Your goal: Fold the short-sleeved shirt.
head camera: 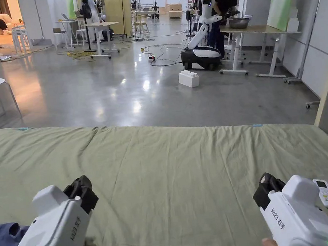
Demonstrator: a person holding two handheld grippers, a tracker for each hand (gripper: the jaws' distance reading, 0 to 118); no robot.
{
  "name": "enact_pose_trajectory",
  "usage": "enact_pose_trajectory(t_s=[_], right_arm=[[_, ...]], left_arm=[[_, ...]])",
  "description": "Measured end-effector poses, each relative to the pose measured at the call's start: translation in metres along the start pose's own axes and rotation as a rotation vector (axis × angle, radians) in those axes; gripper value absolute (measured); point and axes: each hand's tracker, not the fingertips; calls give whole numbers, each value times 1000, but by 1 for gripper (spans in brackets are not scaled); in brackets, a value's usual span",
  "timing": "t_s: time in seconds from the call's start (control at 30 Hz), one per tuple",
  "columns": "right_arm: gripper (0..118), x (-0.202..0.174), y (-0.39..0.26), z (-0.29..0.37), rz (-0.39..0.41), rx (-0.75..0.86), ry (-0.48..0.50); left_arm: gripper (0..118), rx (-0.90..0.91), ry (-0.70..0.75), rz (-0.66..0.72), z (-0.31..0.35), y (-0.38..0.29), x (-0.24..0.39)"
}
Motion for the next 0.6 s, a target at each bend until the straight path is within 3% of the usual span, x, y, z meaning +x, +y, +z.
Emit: enact_pose_trajectory(t_s=[0.03,0.07,0.13,0.2,0.23,0.3,0.37,0.43,0.47,0.53,0.6], right_arm=[[2,-1,1,0,33,2,7],[2,-5,1,0,90,8,16],[2,-22,1,-1,421,31,26],[2,-44,-9,-1,885,87,67],[2,-57,-13,4,1149,213,120],[2,-53,-34,-7,1412,151,134],[2,-51,-44,-10,1604,185,121],[2,-52,-44,-3,1709,224,123],[2,-53,-42,2,1705,220,120],[2,-54,-40,5,1671,216,117],[2,-51,-34,2,1507,182,125]], left_arm=[[10,5,22,-7,0,1,2],[10,14,25,-108,1,-1,10],[10,8,-5,-463,0,-9,33],[10,-3,-12,-919,1,-30,57],[10,6,21,-1144,1,-44,66],[10,38,1,-1545,2,-70,67],[10,50,-28,-1792,9,-85,66],[10,61,-58,-1863,11,-88,62],[10,52,-63,-1819,9,-84,60],[10,16,-56,-1700,9,-78,62],[10,-17,-33,-1513,9,-67,66]])
